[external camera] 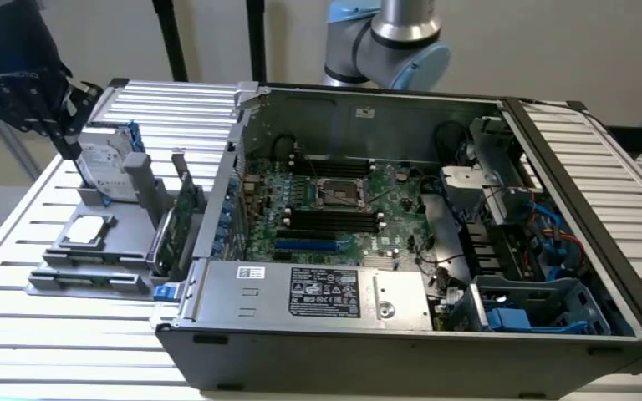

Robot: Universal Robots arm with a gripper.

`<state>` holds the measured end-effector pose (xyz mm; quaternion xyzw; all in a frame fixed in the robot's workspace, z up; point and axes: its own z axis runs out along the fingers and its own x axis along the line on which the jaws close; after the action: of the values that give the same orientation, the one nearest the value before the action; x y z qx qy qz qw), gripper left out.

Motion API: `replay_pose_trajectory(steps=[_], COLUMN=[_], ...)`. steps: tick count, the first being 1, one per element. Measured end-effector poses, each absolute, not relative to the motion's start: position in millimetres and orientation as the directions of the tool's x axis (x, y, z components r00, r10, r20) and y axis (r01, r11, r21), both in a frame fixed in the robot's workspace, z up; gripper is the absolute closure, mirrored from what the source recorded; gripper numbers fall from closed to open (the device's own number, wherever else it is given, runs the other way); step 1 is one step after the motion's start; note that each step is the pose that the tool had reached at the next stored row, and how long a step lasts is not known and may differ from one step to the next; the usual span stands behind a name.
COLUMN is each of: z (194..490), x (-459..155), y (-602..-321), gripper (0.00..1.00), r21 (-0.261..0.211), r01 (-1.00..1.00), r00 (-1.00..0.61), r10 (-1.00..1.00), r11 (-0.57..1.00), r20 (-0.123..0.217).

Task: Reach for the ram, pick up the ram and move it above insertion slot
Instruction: 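Reach for the ram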

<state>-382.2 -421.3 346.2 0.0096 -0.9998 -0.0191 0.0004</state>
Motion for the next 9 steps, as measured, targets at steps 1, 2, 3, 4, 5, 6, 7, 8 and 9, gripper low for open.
replay_pose_trajectory(steps=[1,2,3,4,5,6,7,8,9], z=[346,346,346,345,345,345,345,345,344], x=[-382,-382,-382,-381,-381,-381,-381,-380,-380], y=[-426,-431,-435,-440,-444,-449,-453,-458,-462], gripper=[0.89,0.89,0.89,0.89,0.89,0.89,0.89,0.89,0.89], r21=[0.038,0.038,0.038,0.038,0.038,0.038,0.038,0.038,0.038], r01=[-0.019,-0.019,-0.019,-0.019,-0.019,-0.019,-0.019,-0.019,-0.019], r00=[-1.0,-1.0,-1.0,-1.0,-1.0,-1.0,-1.0,-1.0,-1.0], r10=[-0.019,-0.019,-0.019,-0.019,-0.019,-0.019,-0.019,-0.019,-0.019], r11=[0.999,0.999,0.999,0.999,0.999,0.999,0.999,0.999,0.999], r20=[0.001,0.001,0.001,0.0,0.0,0.001,0.0,0.001,0.001])
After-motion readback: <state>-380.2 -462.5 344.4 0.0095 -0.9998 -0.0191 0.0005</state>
